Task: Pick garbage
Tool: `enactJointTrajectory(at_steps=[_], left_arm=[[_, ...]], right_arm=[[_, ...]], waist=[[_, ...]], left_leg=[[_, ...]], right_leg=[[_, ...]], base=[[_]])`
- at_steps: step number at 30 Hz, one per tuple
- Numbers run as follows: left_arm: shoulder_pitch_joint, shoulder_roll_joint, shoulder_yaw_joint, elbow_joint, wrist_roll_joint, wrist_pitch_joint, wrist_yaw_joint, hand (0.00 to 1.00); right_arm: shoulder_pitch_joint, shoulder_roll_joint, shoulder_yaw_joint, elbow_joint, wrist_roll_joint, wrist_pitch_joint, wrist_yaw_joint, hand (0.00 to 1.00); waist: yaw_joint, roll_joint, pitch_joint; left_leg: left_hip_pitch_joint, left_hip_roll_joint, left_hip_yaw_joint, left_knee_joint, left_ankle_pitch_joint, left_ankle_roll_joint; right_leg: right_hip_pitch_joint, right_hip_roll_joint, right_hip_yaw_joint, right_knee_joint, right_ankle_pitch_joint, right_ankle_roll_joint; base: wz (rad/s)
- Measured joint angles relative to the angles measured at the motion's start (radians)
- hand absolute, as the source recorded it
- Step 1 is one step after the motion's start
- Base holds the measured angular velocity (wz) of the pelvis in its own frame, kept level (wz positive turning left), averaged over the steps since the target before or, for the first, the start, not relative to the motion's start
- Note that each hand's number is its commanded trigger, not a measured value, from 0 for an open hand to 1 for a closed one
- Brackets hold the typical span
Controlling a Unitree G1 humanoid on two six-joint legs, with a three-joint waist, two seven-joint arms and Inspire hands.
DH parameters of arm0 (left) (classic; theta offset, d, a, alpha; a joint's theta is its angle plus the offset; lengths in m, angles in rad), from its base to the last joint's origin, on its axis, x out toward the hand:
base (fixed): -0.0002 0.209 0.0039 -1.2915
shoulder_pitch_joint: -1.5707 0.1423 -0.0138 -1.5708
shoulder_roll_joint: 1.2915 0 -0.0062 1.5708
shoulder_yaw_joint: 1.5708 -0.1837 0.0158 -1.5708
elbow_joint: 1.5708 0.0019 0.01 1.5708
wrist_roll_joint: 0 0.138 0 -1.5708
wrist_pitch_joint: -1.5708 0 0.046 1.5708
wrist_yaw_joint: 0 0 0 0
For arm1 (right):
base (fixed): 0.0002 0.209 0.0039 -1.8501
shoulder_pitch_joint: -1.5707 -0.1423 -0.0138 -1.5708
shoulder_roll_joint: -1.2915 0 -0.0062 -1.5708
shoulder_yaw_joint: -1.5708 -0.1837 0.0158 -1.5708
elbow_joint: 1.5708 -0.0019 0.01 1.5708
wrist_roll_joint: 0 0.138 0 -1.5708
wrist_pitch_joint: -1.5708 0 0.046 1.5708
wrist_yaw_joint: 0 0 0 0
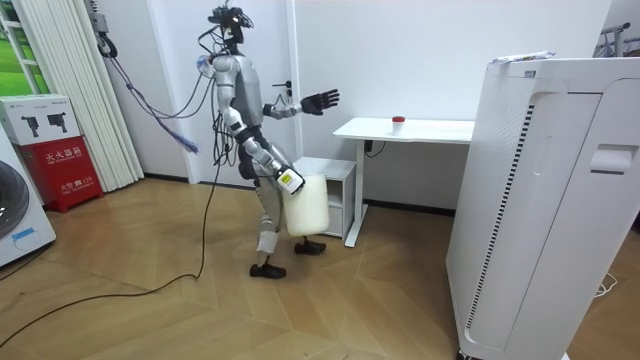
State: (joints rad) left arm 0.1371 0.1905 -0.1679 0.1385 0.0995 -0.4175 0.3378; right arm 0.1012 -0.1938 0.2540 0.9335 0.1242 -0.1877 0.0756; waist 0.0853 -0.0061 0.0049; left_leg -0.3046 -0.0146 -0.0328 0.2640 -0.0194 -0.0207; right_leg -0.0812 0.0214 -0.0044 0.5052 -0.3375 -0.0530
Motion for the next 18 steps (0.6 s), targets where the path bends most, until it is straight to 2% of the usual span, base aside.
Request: enactJointTrajectory(at_steps=[1,3,4,6,7,9,10,11,12,13,14,15,16,17,18], left_arm=[[0.0,0.0,0.001,0.0,0.0,0.0,-0.003,0.0],[0.0,0.001,0.004,0.0,0.009,0.0,-0.014,0.0],[0.0,0.001,0.004,0.0,0.014,0.0,-0.019,0.0],[0.0,-0.001,0.004,0.0,0.011,0.0,-0.025,0.0],[-0.001,0.0,0.004,0.0,0.011,0.0,-0.026,0.0],[-0.009,0.002,0.004,-0.001,0.009,0.0,-0.027,0.0],[-0.012,0.003,0.004,-0.001,0.008,0.0,-0.027,0.0],[-0.019,0.0,0.002,-0.001,0.008,0.0,-0.025,0.0],[-0.025,0.0,-0.002,-0.001,0.009,0.0,-0.022,0.0],[-0.027,0.0,-0.002,-0.001,0.009,0.0,-0.019,0.0],[-0.031,0.0,-0.002,0.0,0.008,0.0,-0.014,0.0],[-0.031,0.0,-0.003,0.0,0.0,0.0,-0.013,0.0],[-0.031,0.0,-0.003,0.0,-0.003,0.0,-0.012,0.0],[-0.032,0.0,-0.002,-0.001,-0.002,0.0,-0.004,0.0],[-0.032,0.001,-0.002,-0.001,-0.002,0.0,0.006,0.0]], right_arm=[[0.0,-0.001,0.0,-0.003,0.0,0.002,0.001,1.0],[-0.001,0.0,-0.003,-0.007,-0.003,0.004,0.01,1.0],[0.0,-0.001,-0.004,-0.007,-0.003,0.005,0.01,1.0],[0.0,-0.004,-0.004,-0.007,-0.003,0.014,0.0,1.0],[0.0,-0.005,-0.004,-0.006,-0.003,0.016,-0.001,1.0],[-0.004,-0.006,-0.004,-0.007,-0.003,0.016,-0.001,1.0],[-0.006,-0.007,-0.004,-0.01,-0.003,0.016,-0.001,1.0],[-0.006,-0.01,-0.003,-0.019,-0.003,0.016,-0.001,1.0],[-0.002,-0.005,-0.002,-0.023,-0.004,0.016,-0.006,1.0],[-0.002,-0.001,-0.001,-0.023,-0.004,0.016,-0.008,1.0],[-0.002,0.003,0.001,-0.031,-0.004,0.016,-0.008,1.0],[-0.002,0.002,0.001,-0.046,-0.003,0.016,-0.009,1.0],[-0.002,0.002,0.001,-0.054,-0.003,0.015,-0.01,1.0],[-0.002,0.002,0.0,-0.069,-0.003,0.015,-0.01,1.0],[-0.003,0.001,0.0,-0.083,-0.004,0.015,-0.009,1.0]], waist=[[0.0,0.001,-0.002],[-0.007,-0.032,0.0008],[-0.009,-0.039,0.0022],[-0.007,-0.056,-0.0002],[-0.006,-0.059,-0.0004],[-0.005,-0.076,-0.0018],[-0.002,-0.078,-0.0013],[-0.001,-0.069,0.0033],[-0.002,-0.064,0.007],[-0.002,-0.063,0.0075],[-0.004,-0.061,0.0088],[-0.009,-0.05,0.0119],[-0.01,-0.043,0.0137],[-0.012,-0.033,0.0147],[-0.014,-0.027,0.0128]], left_leg=[[-0.001,-0.002,0.004,0.01,0.009,0.001],[0.001,-0.027,0.016,0.032,0.015,0.005],[0.004,-0.034,0.02,0.042,0.014,0.007],[0.007,-0.065,0.033,0.105,-0.001,0.059],[0.008,-0.076,0.034,0.124,-0.012,0.074],[0.014,-0.124,0.056,0.181,-0.078,0.123],[0.014,-0.137,0.058,0.192,-0.093,0.131],[0.013,-0.15,0.064,0.222,-0.121,0.144],[0.019,-0.159,0.076,0.252,-0.144,0.161],[0.022,-0.163,0.08,0.266,-0.159,0.168],[0.036,-0.175,0.081,0.283,-0.186,0.178],[0.053,-0.177,0.08,0.293,-0.21,0.187],[0.064,-0.177,0.079,0.294,-0.22,0.19],[0.079,-0.177,0.073,0.294,-0.234,0.197],[0.085,-0.177,0.069,0.292,-0.245,0.203]], right_leg=[[0.004,-0.008,-0.008,0.001,-0.01,0.01],[0.025,-0.056,-0.031,-0.005,-0.037,0.046],[0.034,-0.063,-0.031,-0.008,-0.045,0.052],[0.072,-0.106,-0.048,-0.004,-0.081,0.075],[0.085,-0.119,-0.052,-0.002,-0.09,0.082],[0.109,-0.174,-0.056,0.026,-0.124,0.107],[0.11,-0.181,-0.056,0.049,-0.131,0.116],[0.097,-0.197,-0.055,0.126,-0.13,0.121],[0.064,-0.218,-0.053,0.237,-0.113,0.127],[0.046,-0.228,-0.05,0.29,-0.099,0.127],[0.017,-0.239,-0.044,0.382,-0.059,0.128],[-0.009,-0.247,-0.038,0.457,0.002,0.128],[-0.02,-0.247,-0.037,0.487,0.037,0.127],[-0.048,-0.253,-0.037,0.532,0.101,0.125],[-0.073,-0.262,-0.043,0.56,0.139,0.128]], base=[[-0.34],[-0.11],[0.0],[0.06],[0.07],[0.0],[0.06],[0.18],[0.16],[0.13],[0.04],[0.0],[0.0],[0.0],[0.0]])
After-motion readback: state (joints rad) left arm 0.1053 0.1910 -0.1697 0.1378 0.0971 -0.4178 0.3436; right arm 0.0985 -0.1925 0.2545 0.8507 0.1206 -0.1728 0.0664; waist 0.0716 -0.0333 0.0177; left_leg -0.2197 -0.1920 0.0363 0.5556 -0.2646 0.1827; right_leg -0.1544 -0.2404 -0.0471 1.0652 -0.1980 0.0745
